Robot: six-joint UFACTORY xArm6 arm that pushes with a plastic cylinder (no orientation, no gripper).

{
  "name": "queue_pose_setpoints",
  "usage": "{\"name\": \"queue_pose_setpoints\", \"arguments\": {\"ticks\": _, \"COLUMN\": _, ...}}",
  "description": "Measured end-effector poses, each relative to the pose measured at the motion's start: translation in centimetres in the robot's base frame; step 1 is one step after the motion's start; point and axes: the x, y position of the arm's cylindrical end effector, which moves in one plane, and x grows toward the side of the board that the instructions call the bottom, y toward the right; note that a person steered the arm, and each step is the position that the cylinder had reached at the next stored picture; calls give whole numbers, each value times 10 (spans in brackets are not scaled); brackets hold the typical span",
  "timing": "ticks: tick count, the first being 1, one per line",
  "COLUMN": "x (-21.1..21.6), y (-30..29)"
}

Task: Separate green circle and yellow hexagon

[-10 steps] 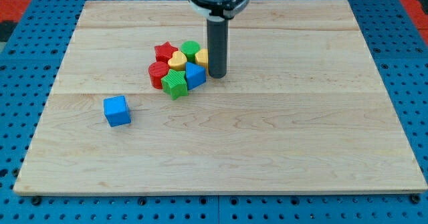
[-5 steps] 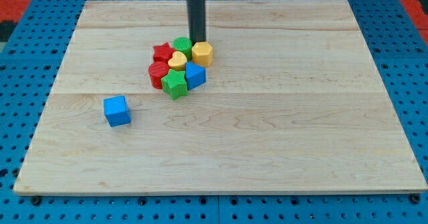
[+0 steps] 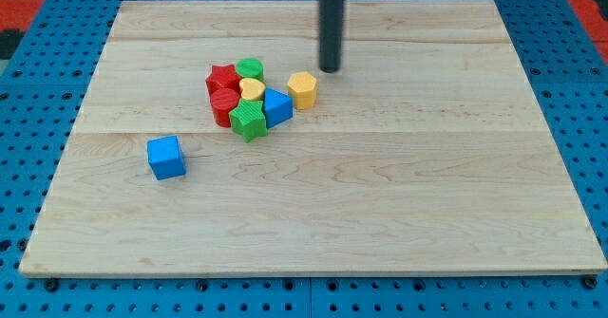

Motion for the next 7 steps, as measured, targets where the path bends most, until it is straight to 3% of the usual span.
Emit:
{"name": "queue_pose_setpoints", "arguments": {"ticks": 4, "x": 46, "y": -45}}
{"name": "queue_pose_setpoints", "arguments": {"ticks": 6, "x": 26, "y": -43}}
{"name": "queue_pose_setpoints", "arguments": {"ticks": 7, "x": -10, "y": -38}}
